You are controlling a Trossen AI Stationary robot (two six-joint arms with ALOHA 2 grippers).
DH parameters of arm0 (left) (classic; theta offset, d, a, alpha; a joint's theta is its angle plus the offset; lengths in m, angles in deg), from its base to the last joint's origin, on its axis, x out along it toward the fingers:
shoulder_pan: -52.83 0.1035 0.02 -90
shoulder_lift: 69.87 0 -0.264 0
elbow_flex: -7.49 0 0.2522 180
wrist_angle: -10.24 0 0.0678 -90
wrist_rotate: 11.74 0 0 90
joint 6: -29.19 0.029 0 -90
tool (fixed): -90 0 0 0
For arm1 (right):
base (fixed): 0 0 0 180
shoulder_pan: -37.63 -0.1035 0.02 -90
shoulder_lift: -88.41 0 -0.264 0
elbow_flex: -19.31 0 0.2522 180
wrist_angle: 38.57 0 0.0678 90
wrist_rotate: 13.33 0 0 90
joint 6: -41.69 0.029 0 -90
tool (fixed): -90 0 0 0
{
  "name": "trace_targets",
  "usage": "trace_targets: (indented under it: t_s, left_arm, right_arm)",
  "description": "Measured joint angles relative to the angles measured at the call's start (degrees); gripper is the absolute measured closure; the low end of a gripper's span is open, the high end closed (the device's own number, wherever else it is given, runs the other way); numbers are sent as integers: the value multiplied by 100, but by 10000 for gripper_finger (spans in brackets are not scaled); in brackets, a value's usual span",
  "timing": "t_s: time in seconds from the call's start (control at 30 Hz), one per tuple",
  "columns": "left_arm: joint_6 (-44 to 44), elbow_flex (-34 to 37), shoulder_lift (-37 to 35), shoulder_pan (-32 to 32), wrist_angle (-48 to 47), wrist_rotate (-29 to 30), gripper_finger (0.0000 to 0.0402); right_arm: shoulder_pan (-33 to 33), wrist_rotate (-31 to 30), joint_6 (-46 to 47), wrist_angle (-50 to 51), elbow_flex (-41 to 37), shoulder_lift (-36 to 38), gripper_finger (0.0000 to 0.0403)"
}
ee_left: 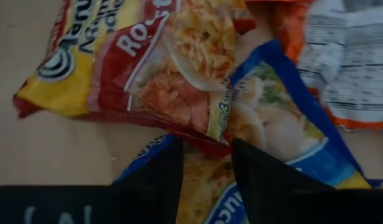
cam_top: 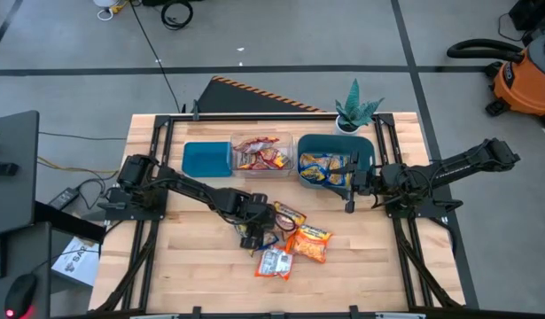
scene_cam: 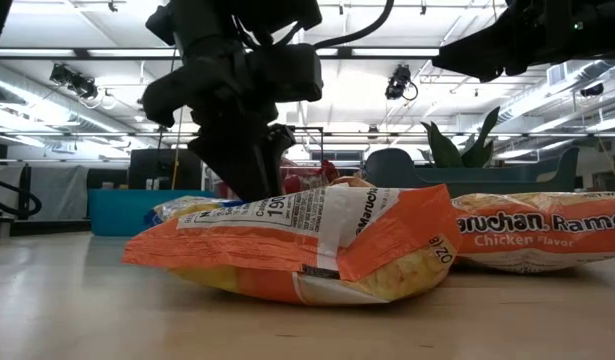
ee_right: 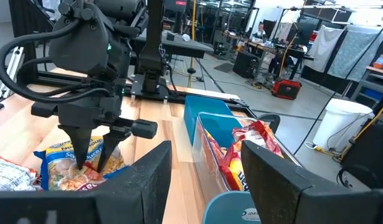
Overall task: Sort Maruchan noodles
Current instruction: Put the red noodle pack into the transparent bin
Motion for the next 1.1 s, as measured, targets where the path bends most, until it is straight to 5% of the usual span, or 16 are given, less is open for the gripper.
trace_targets:
  t_s: [0.37, 0.9, 1.1]
  left_arm:
    - [-40, 0, -1, 54, 2, 259, 266]
    - [78, 0, -7, 63, 9, 542, 390]
    - [445, -138, -7, 68, -28, 850, 395]
  right_arm:
    - [0, 0, 0, 1, 0, 0, 204]
    - [-1, 0, 0, 0, 0, 0, 204]
    - [-2, 0, 0, 2, 0, 0, 204]
